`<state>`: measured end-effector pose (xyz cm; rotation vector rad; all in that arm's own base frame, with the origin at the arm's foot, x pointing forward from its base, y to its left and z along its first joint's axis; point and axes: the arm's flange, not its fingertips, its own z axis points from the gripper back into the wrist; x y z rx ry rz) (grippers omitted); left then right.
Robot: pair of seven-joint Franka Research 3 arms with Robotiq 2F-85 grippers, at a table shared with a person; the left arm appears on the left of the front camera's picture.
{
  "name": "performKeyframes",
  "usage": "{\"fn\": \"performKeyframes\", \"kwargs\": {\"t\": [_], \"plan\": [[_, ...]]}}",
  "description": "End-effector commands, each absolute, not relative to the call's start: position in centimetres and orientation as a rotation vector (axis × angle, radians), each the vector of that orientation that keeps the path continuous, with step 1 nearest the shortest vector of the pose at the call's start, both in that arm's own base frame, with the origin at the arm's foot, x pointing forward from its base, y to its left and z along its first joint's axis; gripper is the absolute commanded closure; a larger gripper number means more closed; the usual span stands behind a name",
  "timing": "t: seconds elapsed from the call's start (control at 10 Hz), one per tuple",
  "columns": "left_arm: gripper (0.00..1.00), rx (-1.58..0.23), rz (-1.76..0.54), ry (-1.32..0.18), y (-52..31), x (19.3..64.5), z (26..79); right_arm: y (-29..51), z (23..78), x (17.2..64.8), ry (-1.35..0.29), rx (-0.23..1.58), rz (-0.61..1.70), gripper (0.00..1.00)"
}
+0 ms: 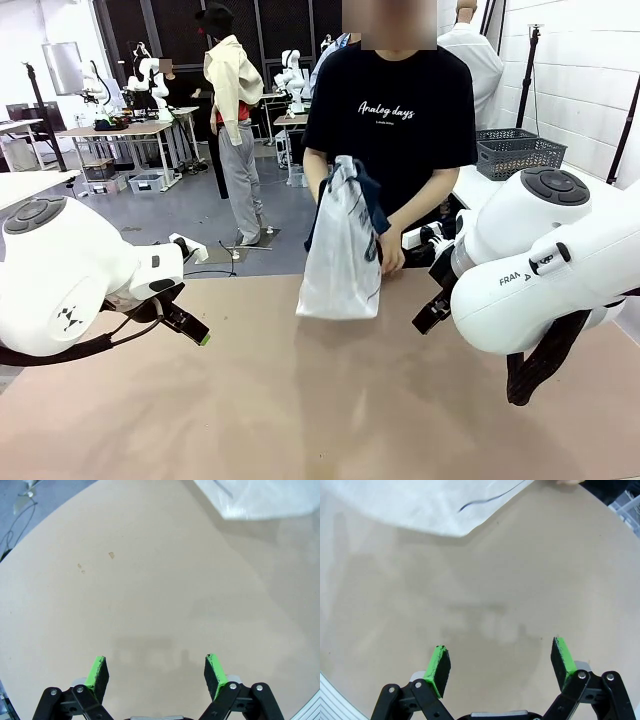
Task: Transfer purchased items from the store into the shopping bag.
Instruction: Open the Reusable shopping bag in the center of the table.
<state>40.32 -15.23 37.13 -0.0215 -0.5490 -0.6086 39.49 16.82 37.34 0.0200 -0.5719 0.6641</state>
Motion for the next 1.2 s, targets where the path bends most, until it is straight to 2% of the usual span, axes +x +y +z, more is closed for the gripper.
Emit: {"fn": "performKeyframes", "kwargs": {"t": [0.0,0.8,1.1], "plan": [[0.0,-0.022,-0.606,-0.549,-15.1,40.4,37.1,16.8,37.3,39.5,-0.572,0.02,0.664,0.0],[0.0,-0.021,-0.609,-0.549,-15.2,40.3,37.1,16.8,37.3,39.5,-0.572,0.02,0.664,0.0],[0.0,-0.083,-0.604,-0.448,-17.8,39.9,38.6,18.6,39.3,38.0,-0.459,0.029,0.641,0.0]]}}
